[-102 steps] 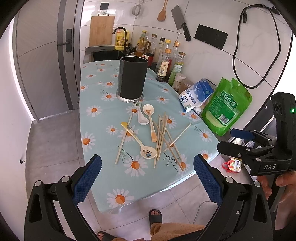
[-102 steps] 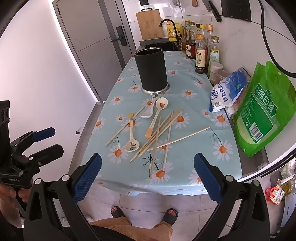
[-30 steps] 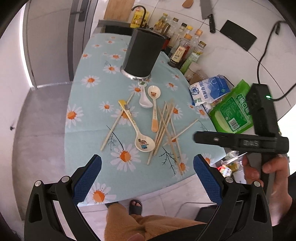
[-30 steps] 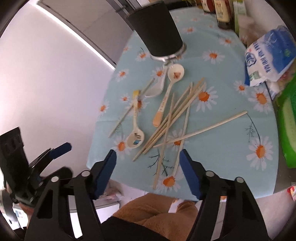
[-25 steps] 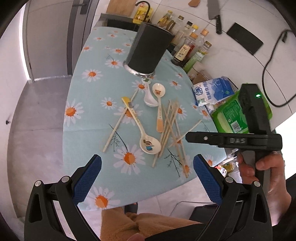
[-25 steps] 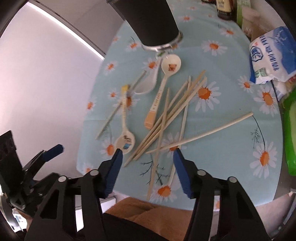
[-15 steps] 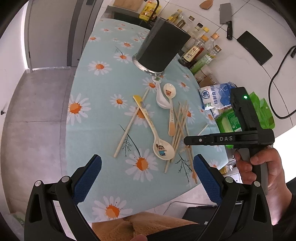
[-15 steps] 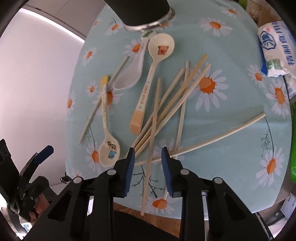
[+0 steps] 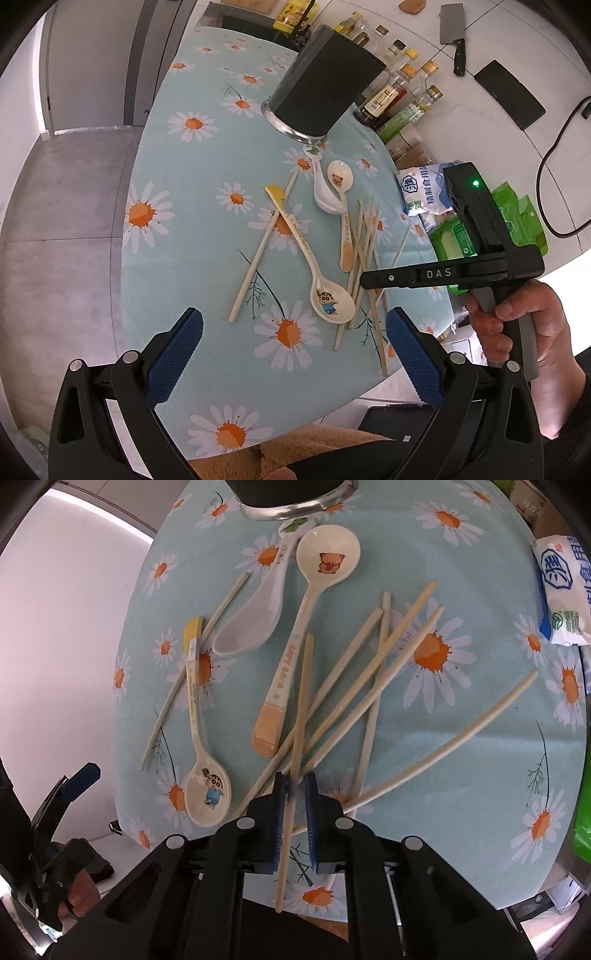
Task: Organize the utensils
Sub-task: 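Grasp a wooden chopstick with the right tool while the left tool approaches the cartoon spoon, then grasp the yellow-handled cartoon spoon with the left tool while the right tool holds the chopstick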
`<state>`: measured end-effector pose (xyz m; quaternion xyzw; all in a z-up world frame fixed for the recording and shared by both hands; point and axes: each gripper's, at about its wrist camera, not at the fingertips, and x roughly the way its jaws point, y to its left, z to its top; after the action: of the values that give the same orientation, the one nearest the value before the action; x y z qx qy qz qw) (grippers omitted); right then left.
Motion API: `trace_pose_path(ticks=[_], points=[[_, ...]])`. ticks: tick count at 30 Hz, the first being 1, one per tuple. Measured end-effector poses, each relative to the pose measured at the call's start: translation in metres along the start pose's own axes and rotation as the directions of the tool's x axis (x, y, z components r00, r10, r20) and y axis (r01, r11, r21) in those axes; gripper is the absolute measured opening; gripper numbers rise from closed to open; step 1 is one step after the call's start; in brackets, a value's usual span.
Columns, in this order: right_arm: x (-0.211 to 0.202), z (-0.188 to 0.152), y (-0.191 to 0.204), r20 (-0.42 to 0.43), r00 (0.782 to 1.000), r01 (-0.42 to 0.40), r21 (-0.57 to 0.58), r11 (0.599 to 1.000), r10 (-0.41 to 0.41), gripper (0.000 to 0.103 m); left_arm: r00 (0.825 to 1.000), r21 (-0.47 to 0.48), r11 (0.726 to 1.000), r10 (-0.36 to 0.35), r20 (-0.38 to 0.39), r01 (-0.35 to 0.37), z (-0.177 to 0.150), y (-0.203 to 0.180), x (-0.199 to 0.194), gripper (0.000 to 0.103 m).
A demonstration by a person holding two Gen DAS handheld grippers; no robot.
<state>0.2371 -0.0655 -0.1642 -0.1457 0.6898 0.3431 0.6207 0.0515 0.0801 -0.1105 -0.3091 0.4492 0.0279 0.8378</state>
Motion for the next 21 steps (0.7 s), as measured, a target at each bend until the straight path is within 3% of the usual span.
trace_pose_path(ticks=[8, 21], points=[[-0.003, 0.0, 0.007, 0.008, 1.0, -0.004, 0.007, 1.0, 0.004, 0.006, 1.0, 0.01, 1.0, -0.007, -0.003, 0.008, 0.005, -0.001, 0.004, 0.096], [-0.002, -0.002, 0.002, -0.015, 1.0, -0.013, 0.005, 1.0, 0.013, 0.006, 1.0, 0.027, 1.0, -0.009, -0.022, 0.009, 0.006, -0.009, 0.012, 0.096]])
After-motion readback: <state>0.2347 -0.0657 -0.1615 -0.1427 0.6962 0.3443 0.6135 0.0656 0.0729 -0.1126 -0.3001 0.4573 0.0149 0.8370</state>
